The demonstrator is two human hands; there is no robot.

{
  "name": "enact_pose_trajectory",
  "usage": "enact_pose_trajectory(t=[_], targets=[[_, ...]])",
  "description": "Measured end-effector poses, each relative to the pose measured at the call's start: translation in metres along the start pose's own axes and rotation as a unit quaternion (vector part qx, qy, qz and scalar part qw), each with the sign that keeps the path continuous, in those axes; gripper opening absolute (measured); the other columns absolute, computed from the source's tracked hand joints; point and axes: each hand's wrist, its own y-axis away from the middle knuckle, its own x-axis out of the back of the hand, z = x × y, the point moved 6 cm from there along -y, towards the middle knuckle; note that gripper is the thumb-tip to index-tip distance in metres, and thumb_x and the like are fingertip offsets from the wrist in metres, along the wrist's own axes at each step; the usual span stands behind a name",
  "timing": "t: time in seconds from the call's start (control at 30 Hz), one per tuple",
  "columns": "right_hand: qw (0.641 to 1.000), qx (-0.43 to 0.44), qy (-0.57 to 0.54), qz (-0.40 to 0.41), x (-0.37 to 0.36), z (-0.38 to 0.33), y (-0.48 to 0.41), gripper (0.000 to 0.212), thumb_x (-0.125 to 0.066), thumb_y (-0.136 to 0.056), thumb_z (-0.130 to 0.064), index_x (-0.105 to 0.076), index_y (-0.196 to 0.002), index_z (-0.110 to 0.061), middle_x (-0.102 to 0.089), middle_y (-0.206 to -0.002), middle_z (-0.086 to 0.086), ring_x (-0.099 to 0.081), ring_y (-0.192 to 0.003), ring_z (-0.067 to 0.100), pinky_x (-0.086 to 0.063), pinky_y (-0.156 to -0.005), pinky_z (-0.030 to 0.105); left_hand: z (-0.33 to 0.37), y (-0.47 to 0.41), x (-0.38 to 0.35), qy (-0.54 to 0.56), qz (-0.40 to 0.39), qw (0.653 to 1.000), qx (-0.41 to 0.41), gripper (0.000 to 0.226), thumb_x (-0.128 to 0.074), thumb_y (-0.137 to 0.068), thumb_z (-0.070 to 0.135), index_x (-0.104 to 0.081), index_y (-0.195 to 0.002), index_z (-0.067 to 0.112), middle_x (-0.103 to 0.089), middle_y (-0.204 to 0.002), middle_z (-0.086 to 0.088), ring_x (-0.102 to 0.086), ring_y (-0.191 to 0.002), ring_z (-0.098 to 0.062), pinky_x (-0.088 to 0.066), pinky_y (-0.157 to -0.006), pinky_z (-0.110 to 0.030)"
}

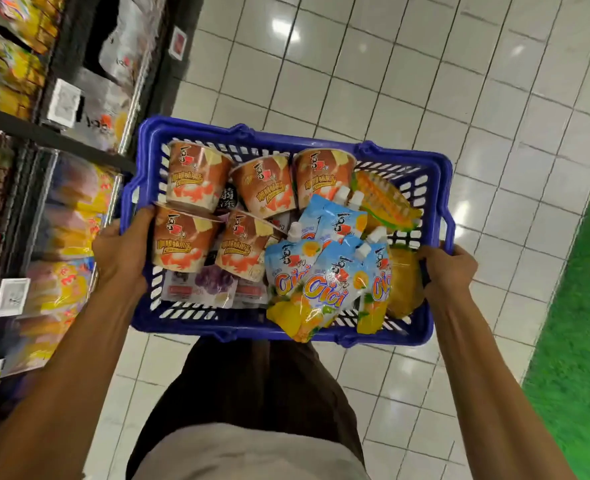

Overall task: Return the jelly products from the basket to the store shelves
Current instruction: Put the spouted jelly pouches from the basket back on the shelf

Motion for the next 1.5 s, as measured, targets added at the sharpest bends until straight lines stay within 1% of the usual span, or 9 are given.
enact_pose_trajectory(t=[0.27, 0.37, 0.57, 0.8, 0.93, 1.07, 1.13, 1.33, 1.5], targets=[[0.996, 0.035, 0.075, -0.017, -0.058, -0.162, -0.039, 0.026, -0.067, -0.072, 0.004, -0.065, -0.094, -0.009, -0.056, -0.066, 0.006, -0.047, -0.053, 0.018, -0.043, -0.050, 0.027, 0.042, -0.025, -0.044, 0.032, 0.062, 0.991, 0.116, 0.050, -0.073, -0.055, 0.061, -0.069, -0.087, 0.023, -0.072, -0.086, -0.001, -0.069, -0.076, -0.020, -0.057, -0.073, -0.037], [0.993, 0.041, 0.106, -0.039, -0.093, -0.222, -0.058, 0.021, -0.066, -0.076, 0.003, -0.062, -0.092, -0.010, -0.056, -0.065, 0.007, -0.048, -0.052, 0.018, -0.044, -0.049, 0.027, 0.052, -0.034, -0.061, 0.056, 0.085, 0.981, 0.166, 0.041, -0.073, -0.058, 0.061, -0.067, -0.080, 0.027, -0.072, -0.089, -0.003, -0.070, -0.084, -0.027, -0.058, -0.080, -0.047], [0.968, 0.106, 0.191, -0.120, -0.186, -0.335, -0.105, 0.018, -0.065, -0.076, 0.006, -0.065, -0.088, -0.008, -0.054, -0.059, 0.008, -0.046, -0.047, 0.020, -0.040, -0.045, 0.025, 0.066, -0.045, -0.100, 0.095, 0.185, 0.951, 0.231, 0.052, -0.065, -0.075, 0.062, -0.060, -0.075, 0.011, -0.060, -0.080, -0.012, -0.054, -0.068, -0.028, -0.040, -0.058, -0.037], [0.889, 0.180, 0.340, -0.249, -0.344, -0.432, -0.164, 0.010, -0.068, -0.078, -0.001, -0.066, -0.087, -0.004, -0.056, -0.057, 0.010, -0.048, -0.046, 0.021, -0.041, -0.042, 0.024, 0.030, -0.058, -0.175, 0.182, 0.269, 0.884, 0.335, 0.055, -0.069, -0.078, 0.061, -0.057, -0.085, 0.008, -0.057, -0.085, -0.013, -0.052, -0.082, -0.024, -0.041, -0.074, -0.037], [0.862, 0.186, 0.369, -0.293, -0.434, -0.447, -0.168, 0.008, -0.067, -0.081, -0.007, -0.062, -0.075, -0.011, -0.057, -0.062, 0.008, -0.050, -0.052, 0.020, -0.041, -0.046, 0.024, -0.009, -0.085, -0.212, 0.266, 0.244, 0.834, 0.418, 0.068, -0.070, -0.069, 0.070, -0.061, -0.103, 0.012, -0.062, -0.108, -0.011, -0.058, -0.095, -0.026, -0.050, -0.097, -0.044], [0.851, 0.193, 0.380, -0.309, -0.522, -0.432, -0.180, 0.007, -0.060, -0.081, -0.009, -0.060, -0.074, -0.010, -0.060, -0.069, 0.008, -0.054, -0.061, 0.022, -0.044, -0.055, 0.028, -0.055, -0.131, -0.248, 0.379, 0.244, 0.773, 0.446, 0.078, -0.076, -0.062, 0.068, -0.064, -0.118, 0.015, -0.065, -0.115, -0.004, -0.062, -0.092, -0.022, -0.053, -0.078, -0.036], [0.833, 0.206, 0.400, -0.322, -0.563, -0.416, -0.188, 0.009, -0.055, -0.084, -0.016, -0.060, -0.077, -0.013, -0.062, -0.077, 0.008, -0.055, -0.068, 0.021, -0.045, -0.060, 0.029, -0.077, -0.159, -0.260, 0.403, 0.242, 0.764, 0.441, 0.077, -0.078, -0.063, 0.064, -0.064, -0.121, 0.015, -0.067, -0.115, -0.004, -0.064, -0.094, -0.022, -0.053, -0.080, -0.035], [0.814, 0.205, 0.426, -0.337, -0.665, -0.361, -0.214, 0.013, -0.046, -0.086, -0.024, -0.053, -0.079, -0.017, -0.059, -0.078, 0.005, -0.054, -0.074, 0.022, -0.043, -0.062, 0.031, -0.125, -0.242, -0.281, 0.395, 0.285, 0.764, 0.422, 0.038, -0.080, -0.071, 0.047, -0.062, -0.080, 0.015, -0.066, -0.082, -0.002, -0.062, -0.067, -0.018, -0.053, -0.074, -0.034], [0.795, 0.179, 0.457, -0.356, -0.719, -0.328, -0.240, 0.009, -0.043, -0.082, -0.013, -0.051, -0.080, -0.014, -0.057, -0.080, 0.006, -0.055, -0.072, 0.021, -0.045, -0.060, 0.032, -0.156, -0.286, -0.291, 0.415, 0.278, 0.759, 0.417, 0.026, -0.068, -0.081, 0.038, -0.060, -0.083, 0.014, -0.064, -0.085, -0.002, -0.060, -0.071, -0.018, -0.048, -0.061, -0.031]])
